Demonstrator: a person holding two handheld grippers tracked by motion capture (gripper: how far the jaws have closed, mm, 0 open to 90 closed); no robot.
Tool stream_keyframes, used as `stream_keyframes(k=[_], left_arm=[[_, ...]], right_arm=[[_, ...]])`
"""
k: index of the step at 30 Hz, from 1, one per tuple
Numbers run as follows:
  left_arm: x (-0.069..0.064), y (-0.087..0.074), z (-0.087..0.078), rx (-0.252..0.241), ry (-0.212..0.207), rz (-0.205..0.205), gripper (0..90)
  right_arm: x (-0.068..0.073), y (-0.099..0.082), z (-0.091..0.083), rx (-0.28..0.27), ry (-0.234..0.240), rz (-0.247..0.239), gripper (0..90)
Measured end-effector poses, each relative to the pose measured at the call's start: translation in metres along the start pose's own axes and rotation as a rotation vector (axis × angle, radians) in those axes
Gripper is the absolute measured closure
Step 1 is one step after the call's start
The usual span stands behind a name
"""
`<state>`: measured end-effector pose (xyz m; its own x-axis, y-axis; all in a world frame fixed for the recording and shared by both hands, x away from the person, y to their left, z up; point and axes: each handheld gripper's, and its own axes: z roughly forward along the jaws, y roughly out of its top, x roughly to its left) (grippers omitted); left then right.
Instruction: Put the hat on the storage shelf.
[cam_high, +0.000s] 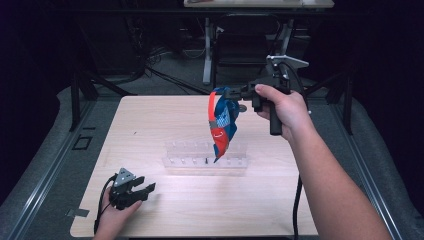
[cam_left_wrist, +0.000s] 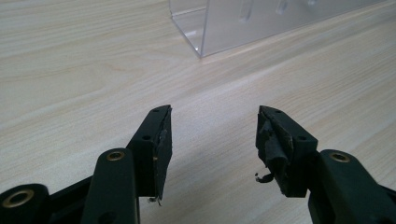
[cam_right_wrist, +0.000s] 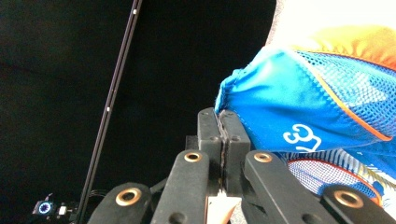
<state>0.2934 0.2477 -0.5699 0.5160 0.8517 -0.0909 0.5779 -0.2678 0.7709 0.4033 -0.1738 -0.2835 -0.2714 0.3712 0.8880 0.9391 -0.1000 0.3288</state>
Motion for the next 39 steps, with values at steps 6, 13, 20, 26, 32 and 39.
stream_keyframes(k=[6, 13, 20, 26, 32, 39], left_arm=[[0.000, 0.000, 0.000, -0.004, -0.003, 0.003, 46.5], [0.000, 0.001, 0.000, -0.006, -0.005, 0.003, 46.5], [-0.001, 0.002, -0.002, 0.002, -0.009, 0.009, 46.5], [-0.006, 0.005, -0.002, -0.011, -0.020, 0.013, 46.5], [-0.015, 0.014, -0.002, -0.041, -0.048, 0.025, 46.8], [-0.034, 0.035, -0.003, -0.095, -0.088, 0.073, 48.7]], right_arm=[[-0.001, 0.003, 0.014, 0.025, 0.009, 0.000, 89.3], [-0.005, 0.005, 0.030, 0.047, 0.020, 0.004, 89.3], [-0.015, 0.007, 0.040, 0.060, -0.001, 0.015, 89.3], [-0.019, 0.008, 0.042, 0.048, -0.001, 0.024, 89.2], [-0.022, 0.008, 0.046, 0.053, 0.013, 0.024, 89.2], [-0.022, 0.008, 0.051, 0.046, 0.016, 0.023, 89.2]])
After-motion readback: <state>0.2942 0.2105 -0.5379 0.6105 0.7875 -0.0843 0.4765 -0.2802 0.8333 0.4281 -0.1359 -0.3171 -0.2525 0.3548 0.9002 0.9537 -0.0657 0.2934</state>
